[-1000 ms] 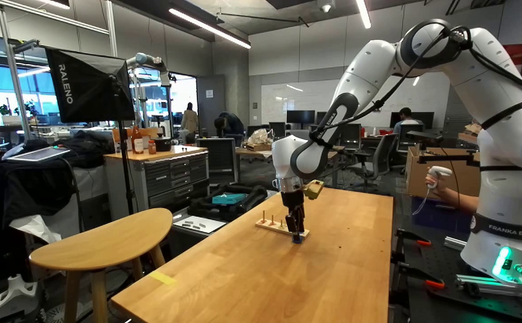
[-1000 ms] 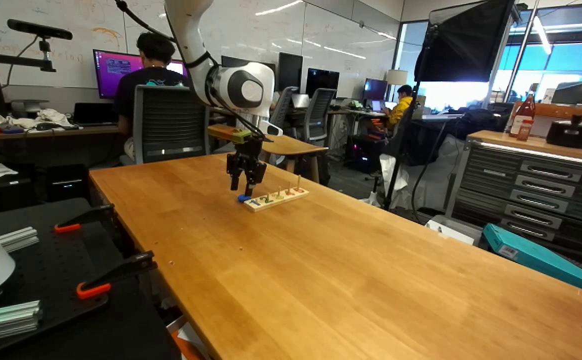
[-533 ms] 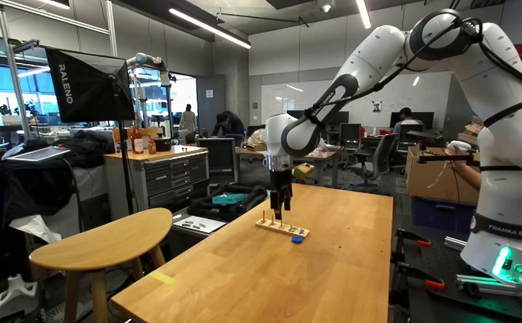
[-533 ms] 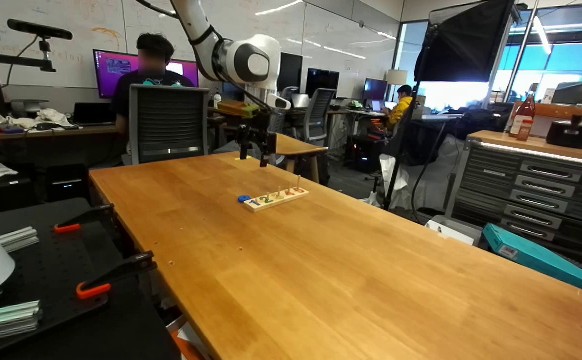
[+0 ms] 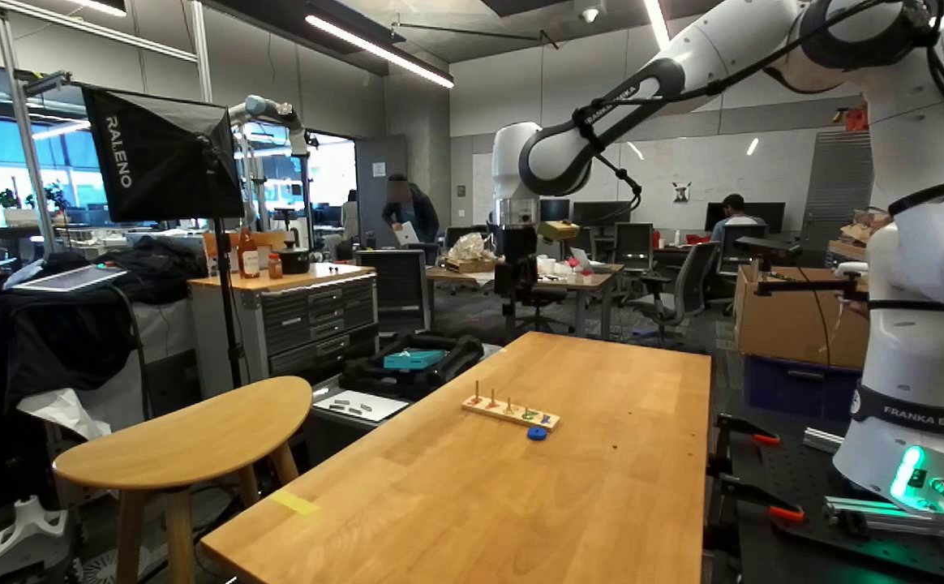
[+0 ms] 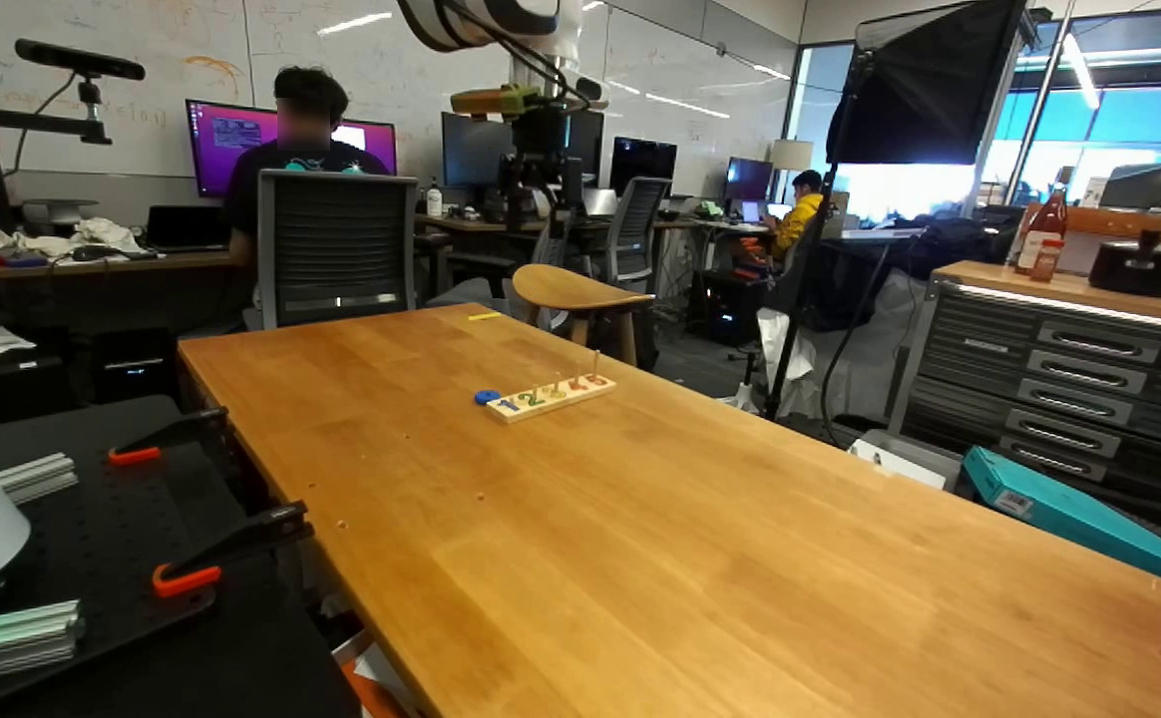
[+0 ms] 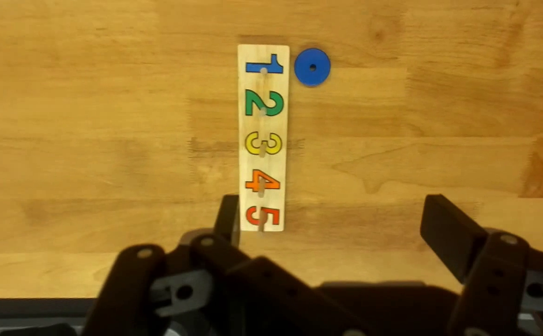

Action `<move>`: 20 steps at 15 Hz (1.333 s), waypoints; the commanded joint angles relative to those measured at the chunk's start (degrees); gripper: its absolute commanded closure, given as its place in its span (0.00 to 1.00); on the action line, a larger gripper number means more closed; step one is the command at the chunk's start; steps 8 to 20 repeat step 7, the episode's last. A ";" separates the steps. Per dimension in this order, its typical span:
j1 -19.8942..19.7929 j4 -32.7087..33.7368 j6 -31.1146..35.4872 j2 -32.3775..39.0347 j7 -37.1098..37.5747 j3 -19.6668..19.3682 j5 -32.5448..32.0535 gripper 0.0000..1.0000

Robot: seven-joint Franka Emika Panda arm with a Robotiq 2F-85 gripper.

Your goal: Remove the blue ring from the wooden stand

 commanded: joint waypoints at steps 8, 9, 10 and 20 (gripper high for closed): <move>-2.60 0.35 -4.55 -2.40 0.95 -0.68 -1.94 0.00; -2.60 0.35 -4.55 -2.40 0.95 -0.68 -1.94 0.00; -2.60 0.35 -4.55 -2.40 0.95 -0.68 -1.94 0.00; -2.60 0.35 -4.55 -2.40 0.95 -0.68 -1.94 0.00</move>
